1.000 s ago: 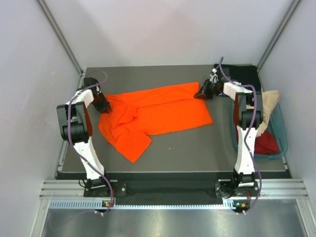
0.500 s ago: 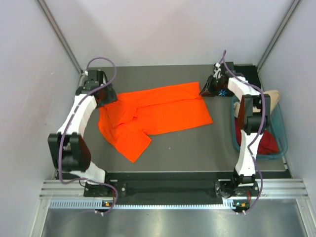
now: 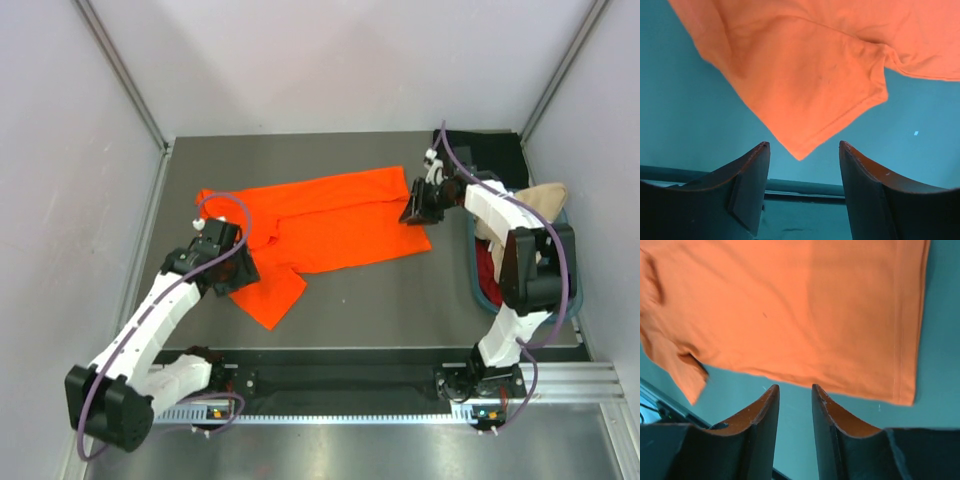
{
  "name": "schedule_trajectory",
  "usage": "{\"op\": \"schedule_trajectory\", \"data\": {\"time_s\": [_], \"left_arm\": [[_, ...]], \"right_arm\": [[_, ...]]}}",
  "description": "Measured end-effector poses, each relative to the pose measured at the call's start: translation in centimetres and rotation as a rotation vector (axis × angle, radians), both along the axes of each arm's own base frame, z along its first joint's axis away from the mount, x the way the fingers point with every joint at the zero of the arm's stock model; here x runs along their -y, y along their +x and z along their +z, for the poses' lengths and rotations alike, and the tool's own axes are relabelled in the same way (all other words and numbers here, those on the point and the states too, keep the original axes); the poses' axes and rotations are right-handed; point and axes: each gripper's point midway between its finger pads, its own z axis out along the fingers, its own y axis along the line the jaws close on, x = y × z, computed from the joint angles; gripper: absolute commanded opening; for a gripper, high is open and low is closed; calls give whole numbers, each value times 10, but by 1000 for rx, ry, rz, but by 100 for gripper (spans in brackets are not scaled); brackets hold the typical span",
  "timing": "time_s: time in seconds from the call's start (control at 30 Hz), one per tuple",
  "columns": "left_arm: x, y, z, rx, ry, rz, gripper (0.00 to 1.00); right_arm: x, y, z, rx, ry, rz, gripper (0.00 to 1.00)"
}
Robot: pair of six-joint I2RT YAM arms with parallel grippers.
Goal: Fold and stack the t-shirts
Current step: Fold the tshirt
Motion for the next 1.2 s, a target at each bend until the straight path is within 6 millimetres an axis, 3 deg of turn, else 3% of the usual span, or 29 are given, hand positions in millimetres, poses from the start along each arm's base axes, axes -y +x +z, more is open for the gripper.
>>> {"op": "schedule_trajectory", "data": {"time_s": [0.13, 0.27, 0.57, 0.93, 1.2], "left_arm": [[1, -15, -1, 23, -77, 92, 60], [-5, -22, -8, -12, -99, 196, 60], [-29, -37, -39, -135, -101, 397, 63], [-40, -54, -64, -200, -59, 451, 70], [-41, -40, -72, -186, -42, 457, 63]], "right_arm": [[6, -36, -36, -106, -32, 20, 34], [14, -55, -50, -141, -67, 30, 34], [24, -61, -29, -69, -89, 22, 35], [28, -80, -21, -51, -88, 27, 35], [36, -92, -31, -79, -89, 8, 34]]}}
